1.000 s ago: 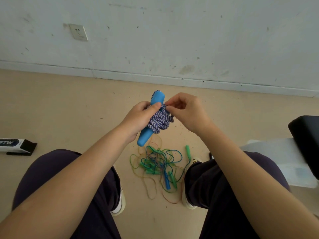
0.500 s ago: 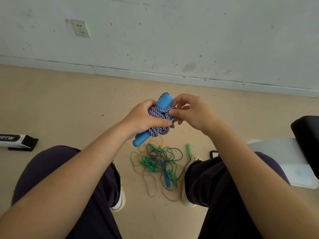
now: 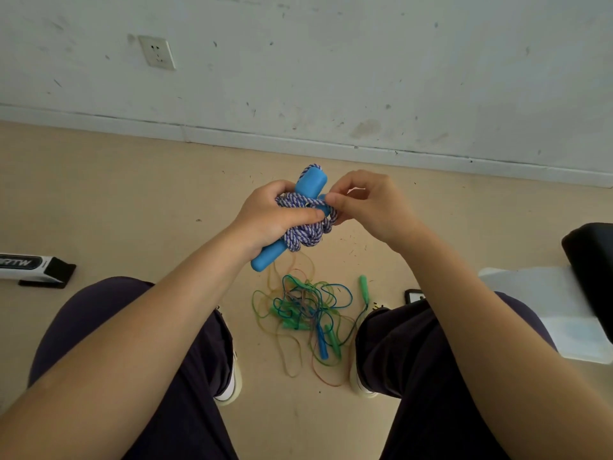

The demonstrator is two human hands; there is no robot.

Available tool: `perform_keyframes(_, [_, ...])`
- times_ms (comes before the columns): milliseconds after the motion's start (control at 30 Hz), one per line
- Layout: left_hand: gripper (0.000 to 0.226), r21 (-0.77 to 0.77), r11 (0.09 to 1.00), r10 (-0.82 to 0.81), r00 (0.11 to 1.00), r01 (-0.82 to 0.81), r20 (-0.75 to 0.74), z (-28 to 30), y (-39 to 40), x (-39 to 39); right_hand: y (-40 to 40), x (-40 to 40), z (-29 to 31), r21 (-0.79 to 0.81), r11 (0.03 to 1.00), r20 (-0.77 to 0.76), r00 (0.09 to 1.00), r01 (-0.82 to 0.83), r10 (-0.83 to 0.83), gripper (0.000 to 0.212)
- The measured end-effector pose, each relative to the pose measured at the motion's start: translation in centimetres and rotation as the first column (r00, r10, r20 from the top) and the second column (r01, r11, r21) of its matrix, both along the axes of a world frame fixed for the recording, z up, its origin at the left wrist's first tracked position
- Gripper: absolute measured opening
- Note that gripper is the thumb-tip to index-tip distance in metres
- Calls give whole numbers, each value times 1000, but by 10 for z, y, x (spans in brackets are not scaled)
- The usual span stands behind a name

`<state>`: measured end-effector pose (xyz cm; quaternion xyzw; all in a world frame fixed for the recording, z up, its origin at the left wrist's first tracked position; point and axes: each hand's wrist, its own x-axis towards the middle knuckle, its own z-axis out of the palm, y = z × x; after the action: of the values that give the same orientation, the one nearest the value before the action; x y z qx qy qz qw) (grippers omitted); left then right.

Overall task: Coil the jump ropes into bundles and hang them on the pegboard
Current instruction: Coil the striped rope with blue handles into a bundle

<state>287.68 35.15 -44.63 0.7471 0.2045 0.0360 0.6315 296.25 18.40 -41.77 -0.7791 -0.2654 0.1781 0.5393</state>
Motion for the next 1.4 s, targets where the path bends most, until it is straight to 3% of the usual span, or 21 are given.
perform_keyframes(167, [40,166,985,-47,999,44,12,2,0,-1,-5,3,-1,-44,999,-113,993,-23,18,4])
perform_keyframes(300, [39,197,980,-28,999,23,20,0,-2,0,-4,-2,-4,-49,999,-186,983,-15,6,20])
perform_keyframes(400, [40,218,976,-21,999,13,31,0,-1,1,-1,-5,-5,-4,999,-240,970,33,-33,20])
perform_keyframes(667, [32,70,995,64,997,-66,33,4,1,4,6,-10,-4,47,995,-12,996,89,-89,19])
perform_keyframes(800, [30,70,994,86,996,-89,36,3,4,4,8,-9,-4,65,994,-5,996,86,-85,17])
perform_keyframes(967, [32,72,994,83,996,-86,35,2,3,3,6,-8,-5,80,993,-86,993,82,-76,8])
perform_keyframes(1100, [33,126,991,43,997,-50,58,4,0,1,3,-6,-5,106,989,-273,959,103,-71,10])
perform_keyframes(1233, [33,122,991,44,990,-61,133,6,-2,1,5,-9,-7,204,952,-438,891,230,-121,13])
perform_keyframes(1400, [27,209,976,40,990,-67,133,2,-2,2,5,-10,-7,222,951,-479,874,214,-85,15])
